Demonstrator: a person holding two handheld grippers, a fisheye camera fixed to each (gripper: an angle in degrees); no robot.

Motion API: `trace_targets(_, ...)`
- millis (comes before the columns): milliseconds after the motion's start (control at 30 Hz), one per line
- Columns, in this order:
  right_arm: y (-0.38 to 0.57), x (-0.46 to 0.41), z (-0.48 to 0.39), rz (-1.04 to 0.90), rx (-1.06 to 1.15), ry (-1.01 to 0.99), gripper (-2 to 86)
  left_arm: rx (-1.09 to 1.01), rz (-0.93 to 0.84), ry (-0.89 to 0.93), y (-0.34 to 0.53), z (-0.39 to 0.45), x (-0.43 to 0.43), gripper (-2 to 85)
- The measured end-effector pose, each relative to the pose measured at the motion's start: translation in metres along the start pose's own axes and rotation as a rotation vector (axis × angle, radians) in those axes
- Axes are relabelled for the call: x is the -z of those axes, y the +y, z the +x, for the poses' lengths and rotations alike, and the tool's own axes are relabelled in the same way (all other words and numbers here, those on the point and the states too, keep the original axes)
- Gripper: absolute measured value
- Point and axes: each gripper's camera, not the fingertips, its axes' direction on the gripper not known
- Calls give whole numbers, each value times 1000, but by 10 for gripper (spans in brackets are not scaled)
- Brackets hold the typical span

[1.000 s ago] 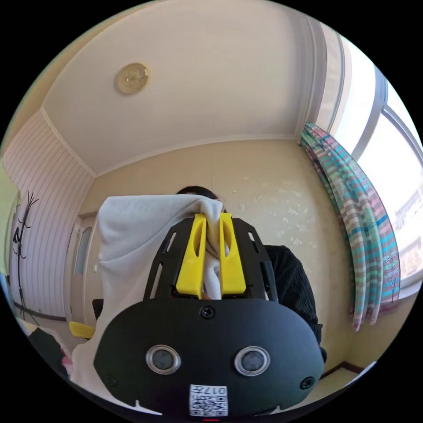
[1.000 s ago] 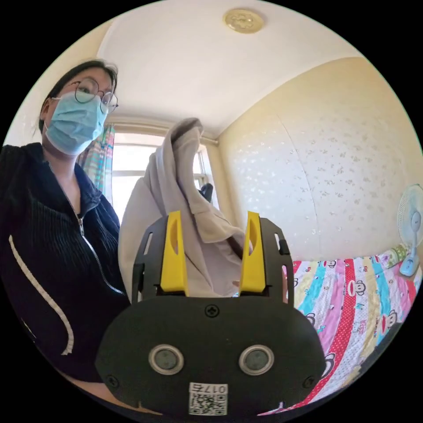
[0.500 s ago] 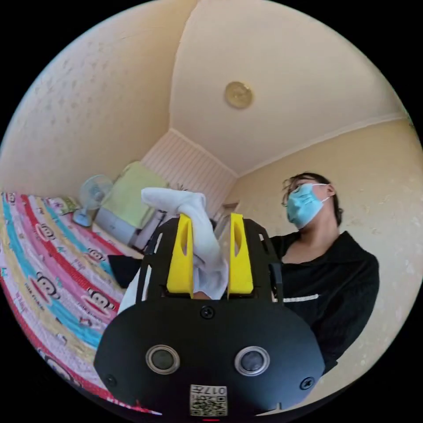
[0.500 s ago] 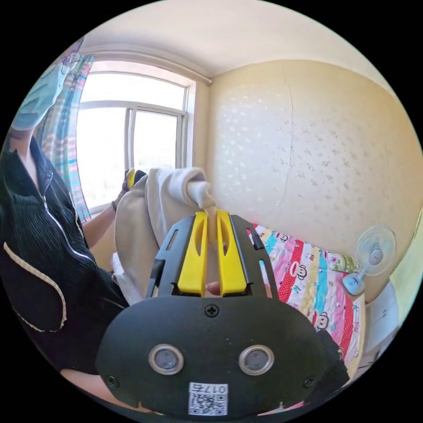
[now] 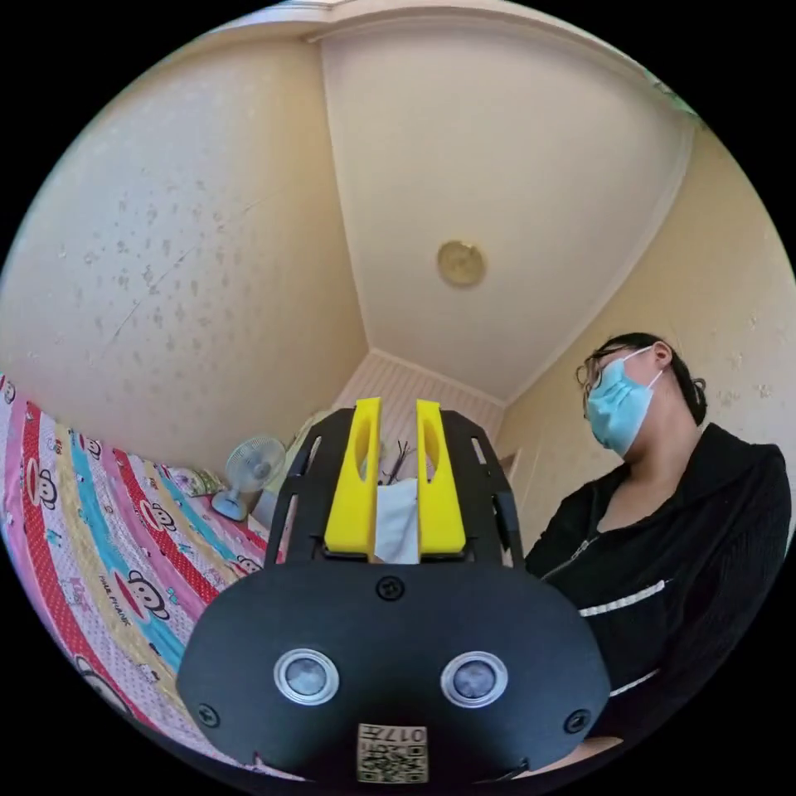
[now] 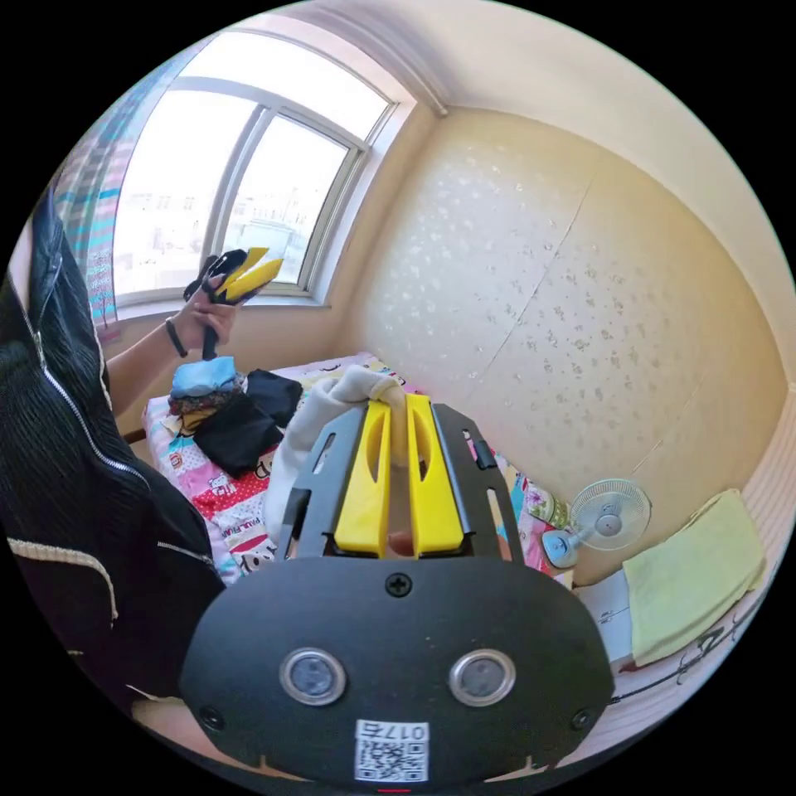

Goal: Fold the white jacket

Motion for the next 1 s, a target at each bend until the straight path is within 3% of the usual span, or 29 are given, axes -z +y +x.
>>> trace_targets(133,-8,-14,-27,-30,132,-88,39,-156,-377,32,3,32,-98,130)
trace_targets(300,-7,-20,-36,-44,221,-224,39,-538,-817,76,13,89,-203,130)
trace_targets(500,7,-17,-31,-32,215,-291,43,-425,-1197,120,27,75,-270,39)
trace_targets(633,22,-10,-20,-36,189,-305,55,-234,-1170,254,22,51,-272,17)
trace_targets(733,39,3,-1,-17,114,-282,69,-211,-993,421,0,48,-252,9)
trace_targets(800,58,26,21,121,16,-329,62,-213,-912,425,-26,45,-235,7)
trace_targets(867,101,65,57,420,-165,-383,49,-249,-876,431,-47,47,-223,6)
trace_targets(933,132,84,78,522,-260,-377,44,-281,-836,473,-71,51,-212,6)
trace_targets(1000,154,92,90,487,-304,-318,51,-304,-747,536,-111,57,-200,6)
